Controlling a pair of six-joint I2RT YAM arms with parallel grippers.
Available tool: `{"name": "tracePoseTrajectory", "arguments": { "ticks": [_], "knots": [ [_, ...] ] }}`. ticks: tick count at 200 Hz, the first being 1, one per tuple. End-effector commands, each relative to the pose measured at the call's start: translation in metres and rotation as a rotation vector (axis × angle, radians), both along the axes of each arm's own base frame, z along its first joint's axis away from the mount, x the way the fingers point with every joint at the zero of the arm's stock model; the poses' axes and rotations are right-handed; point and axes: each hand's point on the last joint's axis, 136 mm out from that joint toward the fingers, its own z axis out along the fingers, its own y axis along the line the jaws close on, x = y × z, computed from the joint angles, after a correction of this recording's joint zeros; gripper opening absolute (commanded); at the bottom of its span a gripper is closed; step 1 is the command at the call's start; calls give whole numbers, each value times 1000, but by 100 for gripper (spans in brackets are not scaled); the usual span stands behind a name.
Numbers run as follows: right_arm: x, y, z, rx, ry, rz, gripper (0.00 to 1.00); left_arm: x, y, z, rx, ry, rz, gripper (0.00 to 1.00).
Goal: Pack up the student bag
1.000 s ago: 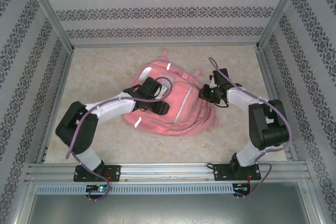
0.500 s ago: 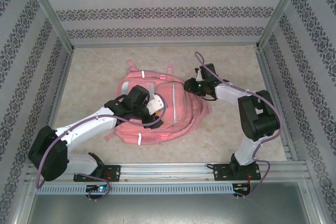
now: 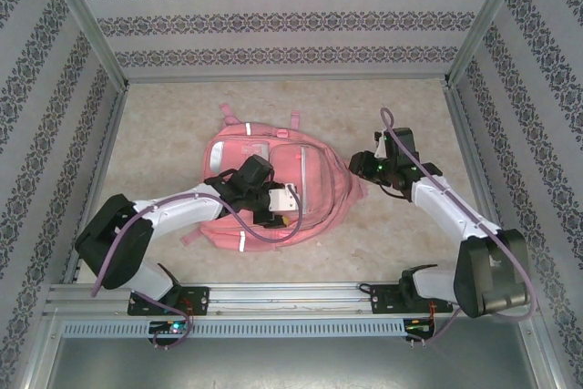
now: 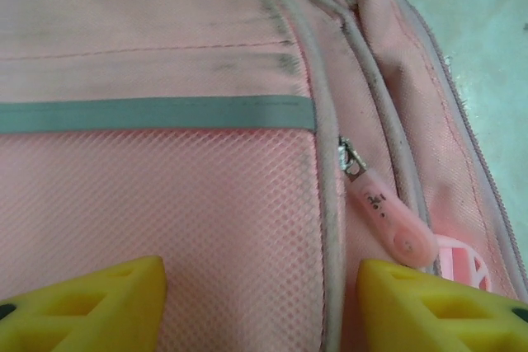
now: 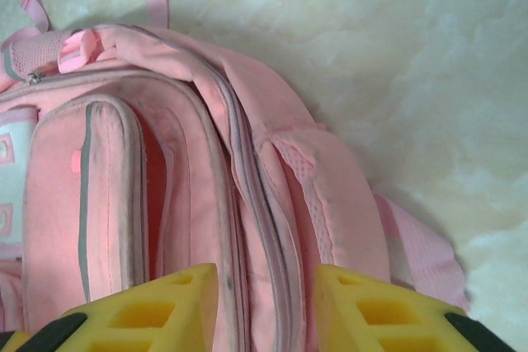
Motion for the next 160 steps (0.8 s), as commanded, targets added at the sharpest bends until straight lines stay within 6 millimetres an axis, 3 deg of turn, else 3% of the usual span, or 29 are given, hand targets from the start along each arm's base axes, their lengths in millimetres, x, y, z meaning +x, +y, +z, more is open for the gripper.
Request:
{"name": "tracePoseTrajectory", "arguments": {
  "ticks": [1, 15, 24, 50, 92, 127, 160],
  "knots": [
    [-15, 3, 0, -8, 9, 15, 36, -5, -18, 1, -47, -44, -115, 63],
    [-20, 9, 0, 4, 15, 23, 36, -3, -19, -4, -41, -30, -107, 61],
    [-24, 14, -1, 11, 20, 34, 36, 0, -19, -6, -26, -25, -91, 54],
    [-42, 38, -2, 20, 28, 111, 36, 11, -22, 2, 13, 77, 9, 0],
    [-72, 72, -8, -9, 24, 156, 39, 13, -43, 29, -63, 260, 100, 0],
    [-67, 84, -20, -55, 4, 126, 45, 9, -54, 44, -219, 431, 121, 0],
    [-58, 100, -25, -88, -25, 179, 45, 20, -56, 52, -334, 467, 169, 0]
  ]
}}
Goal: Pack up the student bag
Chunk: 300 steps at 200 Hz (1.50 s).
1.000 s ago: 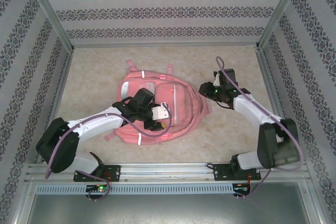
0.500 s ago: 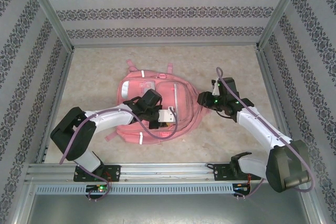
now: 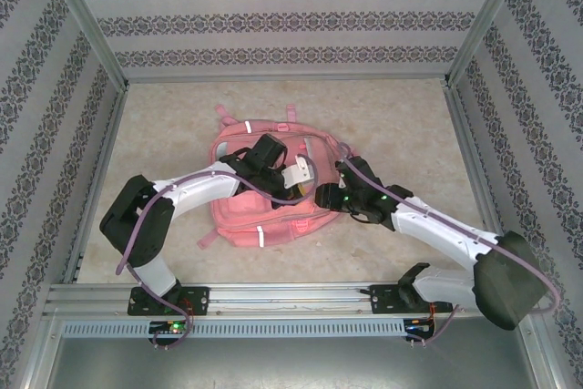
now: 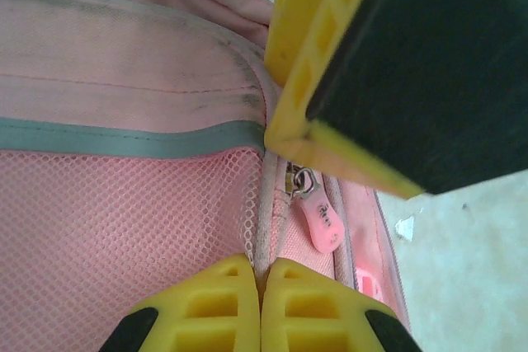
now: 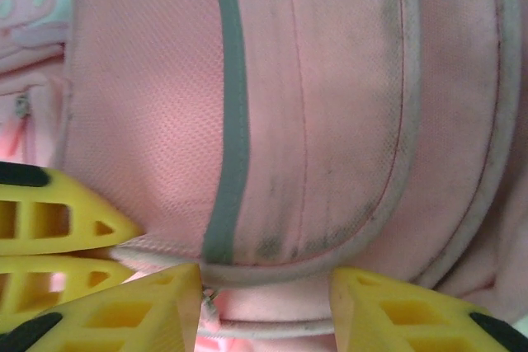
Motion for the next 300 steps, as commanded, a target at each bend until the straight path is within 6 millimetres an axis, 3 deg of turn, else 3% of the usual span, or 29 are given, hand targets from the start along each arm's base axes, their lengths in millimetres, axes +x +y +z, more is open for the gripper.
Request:
{"name": "tracePoseTrajectory", "arguments": {
  "ticks": [1, 37, 49, 88, 116, 131, 162, 198, 217, 236, 255, 300],
  "knots": [
    [16, 8, 3, -15, -67, -12, 45, -6, -15, 22, -168, 97, 3, 0],
    [12, 27, -1, 12, -57, 44, 41, -4, -14, 21, -154, 88, 4, 0],
    [9, 31, -2, 30, -49, 62, 35, -2, -13, 18, -144, 87, 6, 0],
    [-6, 32, 4, 81, -36, 96, 30, 3, -12, 17, -143, 74, 24, 0],
    [-13, 28, 2, 77, -49, 116, 29, 7, -11, 17, -139, 66, 35, 0],
    [-15, 28, -3, 72, -37, 118, 35, 7, -11, 18, -141, 66, 36, 0],
    [-8, 30, -15, 52, -18, 99, 39, 7, -13, 22, -157, 62, 30, 0],
    [6, 37, -27, 26, 8, 63, 34, 7, -16, 25, -180, 69, 28, 0],
    [8, 41, -27, 9, 4, 63, 26, 8, -17, 26, -188, 69, 31, 0],
    [7, 33, -26, -33, -9, 40, 14, 6, -15, 26, -182, 50, 18, 0],
    [3, 12, -29, -109, 2, -5, 5, 1, -9, 24, -157, 2, -14, 0],
    [-2, -31, -35, -196, 51, 14, 0, -13, 19, 8, -23, -108, -116, 0]
  ]
}}
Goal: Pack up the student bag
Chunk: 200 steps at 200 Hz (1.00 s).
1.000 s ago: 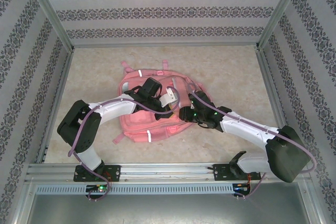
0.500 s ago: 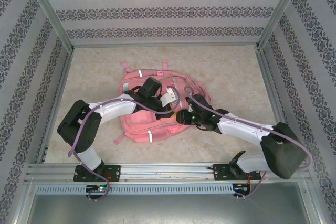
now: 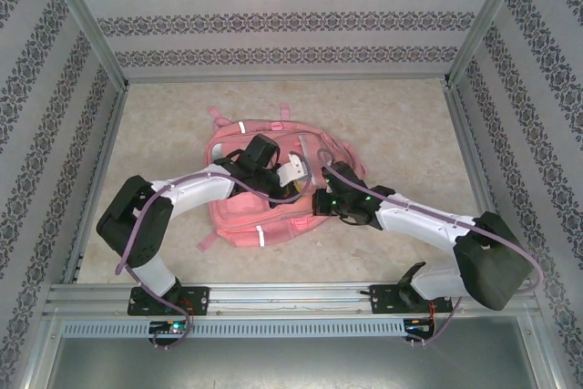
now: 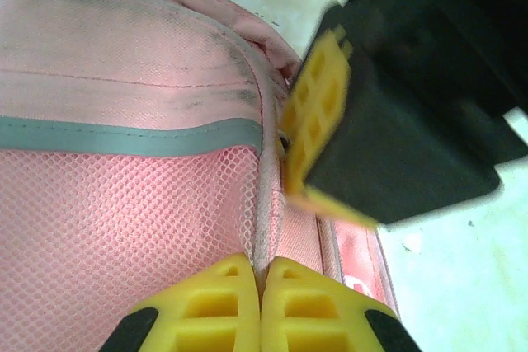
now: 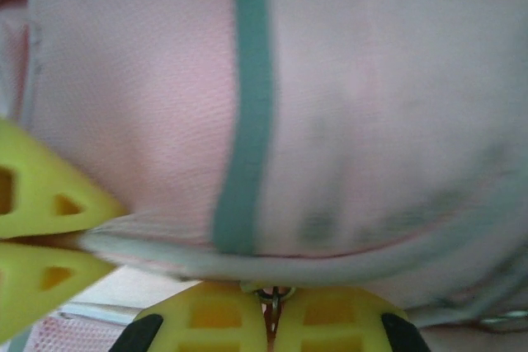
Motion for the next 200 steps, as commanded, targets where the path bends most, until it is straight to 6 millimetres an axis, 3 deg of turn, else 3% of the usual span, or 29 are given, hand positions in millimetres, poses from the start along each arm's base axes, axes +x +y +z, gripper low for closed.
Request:
{"name": "tracePoseTrajectory", "arguments": {
  "ticks": [1, 54, 75, 92, 110, 127, 141, 144, 150, 162, 178, 182, 200],
  "knots": [
    [-2, -46, -14, -147, 37, -29, 0, -20, 13, 6, 33, -73, -126, 0],
    [31, -101, -10, -253, -6, -69, 0, -34, 42, -3, 149, -167, -281, 0],
    [40, -108, -8, -241, -6, -76, 0, -23, 59, 1, 154, -185, -257, 0],
    [37, -94, -5, -181, -10, -11, 0, 0, 77, 8, 130, -196, -164, 0],
    [24, -72, -3, -140, -5, 73, 0, 47, 101, 8, 166, -243, 65, 4],
    [6, -37, 2, -84, -17, 185, 0, 100, 134, 5, 254, -303, 367, 14],
    [-7, -4, 7, -30, -38, 266, 0, 125, 154, 7, 290, -284, 548, 16],
    [-9, 3, 9, -18, -44, 280, 0, 129, 156, 8, 287, -275, 567, 21],
    [-11, 15, 11, 2, -54, 298, 0, 133, 156, 12, 264, -239, 606, 43],
    [-13, 36, 15, 30, -70, 328, 0, 131, 147, 18, 181, -128, 633, 66],
    [-8, 53, 14, 41, -71, 336, 0, 120, 132, 25, 67, 44, 660, 88],
    [-6, 57, 15, 47, -72, 337, 0, 117, 129, 27, 38, 95, 685, 99],
    [0, 69, 13, 65, -60, 348, 0, 104, 126, 31, -75, 326, 842, 100]
  ]
}}
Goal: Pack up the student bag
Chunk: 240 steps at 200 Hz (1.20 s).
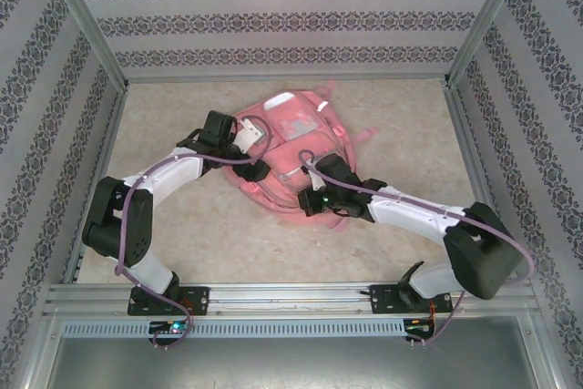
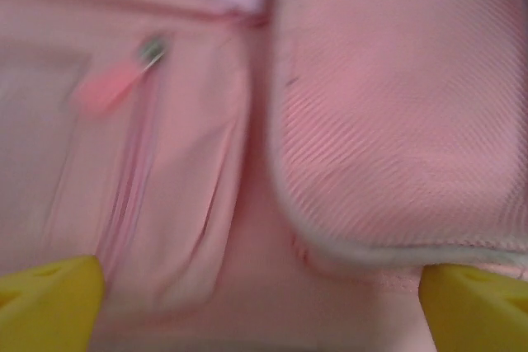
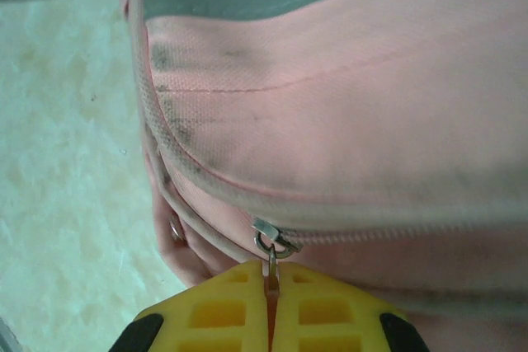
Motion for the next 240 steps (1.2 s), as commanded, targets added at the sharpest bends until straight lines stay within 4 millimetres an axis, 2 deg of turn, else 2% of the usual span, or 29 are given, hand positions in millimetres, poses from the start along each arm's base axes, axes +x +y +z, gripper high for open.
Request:
{"name": "tracePoseTrajectory", "arguments": {
  "ticks": [1, 24, 34, 56, 91, 103, 114, 149, 156, 166, 170, 172, 191, 213, 240],
  "knots": [
    [4, 17, 1, 26, 36, 1, 0, -1, -4, 22, -250, 217, 302, 100],
    [6, 31, 1, 45, 40, 43, 0, -25, 10, 17, -377, 419, 596, 100],
    [6, 36, 1, 51, 39, 61, 0, -34, 10, 15, -427, 487, 676, 99],
    [5, 46, 4, 84, 29, 92, 0, -44, 0, 22, -473, 498, 731, 100],
    [2, 62, 16, 153, -13, 115, 0, -38, -31, 18, -552, 570, 742, 100],
    [1, 66, 19, 175, -29, 113, 0, -37, -42, 13, -551, 588, 730, 95],
    [0, 69, 20, 183, -43, 110, 0, -36, -45, 6, -541, 604, 760, 86],
    [-6, 75, 18, 192, -52, 114, 0, -39, -30, -24, -474, 645, 912, 70],
    [-7, 76, 18, 195, -52, 117, 0, -39, -30, -28, -479, 651, 926, 57],
    [-8, 77, 17, 191, -52, 119, 0, -37, -32, -29, -513, 648, 918, 14],
    [-8, 77, 16, 189, -51, 119, 0, -36, -34, -29, -529, 644, 907, 3],
    [-8, 77, 16, 185, -52, 118, 0, -35, -35, -29, -535, 642, 902, 0],
    [-6, 66, 9, 119, -61, 102, 0, -31, -34, -27, -541, 615, 873, 0],
    [-4, 42, 6, -26, -169, 160, 1, -33, -16, -27, -459, 582, 866, 0],
    [18, -16, -14, -336, -310, 178, 0, -35, 8, -21, -413, 534, 822, 0]
  ]
}}
